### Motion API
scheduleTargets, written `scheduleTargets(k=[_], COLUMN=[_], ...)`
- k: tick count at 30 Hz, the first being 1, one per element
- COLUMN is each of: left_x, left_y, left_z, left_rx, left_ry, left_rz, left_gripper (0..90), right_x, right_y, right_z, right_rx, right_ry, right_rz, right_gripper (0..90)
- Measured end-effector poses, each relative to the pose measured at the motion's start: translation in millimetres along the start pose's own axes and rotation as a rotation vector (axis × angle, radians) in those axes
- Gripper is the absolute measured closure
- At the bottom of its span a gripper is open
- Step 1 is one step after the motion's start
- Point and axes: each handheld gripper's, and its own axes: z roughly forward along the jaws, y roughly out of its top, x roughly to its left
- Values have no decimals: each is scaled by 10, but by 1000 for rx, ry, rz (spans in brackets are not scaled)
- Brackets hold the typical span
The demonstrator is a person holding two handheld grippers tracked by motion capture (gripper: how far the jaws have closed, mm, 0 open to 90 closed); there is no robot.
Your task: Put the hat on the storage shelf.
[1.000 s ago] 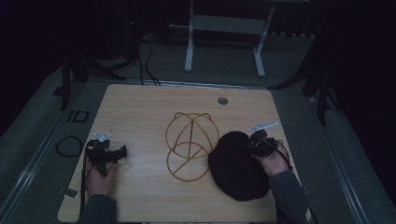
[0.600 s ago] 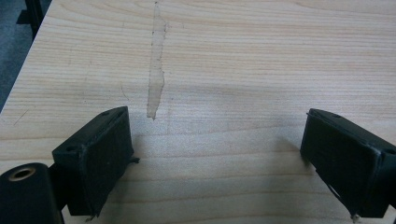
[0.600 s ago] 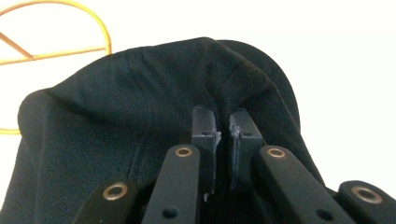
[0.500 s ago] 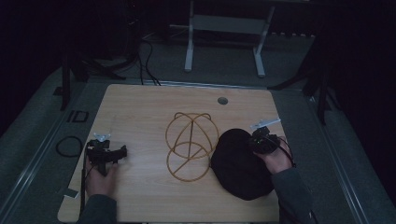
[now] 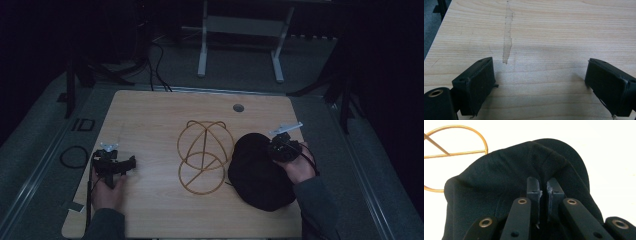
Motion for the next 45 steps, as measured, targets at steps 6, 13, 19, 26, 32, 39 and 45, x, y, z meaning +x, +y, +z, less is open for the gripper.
scheduleTargets(k=[6,13,19,26,32,39,45], left_x=[0,0,0,0,0,0,-2], left_y=[0,0,0,1,1,1,0], left_z=[0,0,0,-1,-1,-1,1], left_rx=[0,0,0,1,2,1,-1], left_ry=[0,0,0,0,0,0,0], left_rz=[0,0,0,0,0,0,-3], left_gripper=[87,87,87,87,87,87,87], right_x=[-8,-16,-20,-29,-29,-21,-24], right_y=[26,55,72,96,108,125,140], right_z=[-52,-96,-156,-211,-253,-301,-362], right_rx=[-4,-5,-10,-9,-11,-12,-21], right_ry=[6,15,27,36,48,65,85], right_rz=[-12,-28,-42,-65,-94,-137,-169], right_gripper=[832,833,832,832,832,832,833])
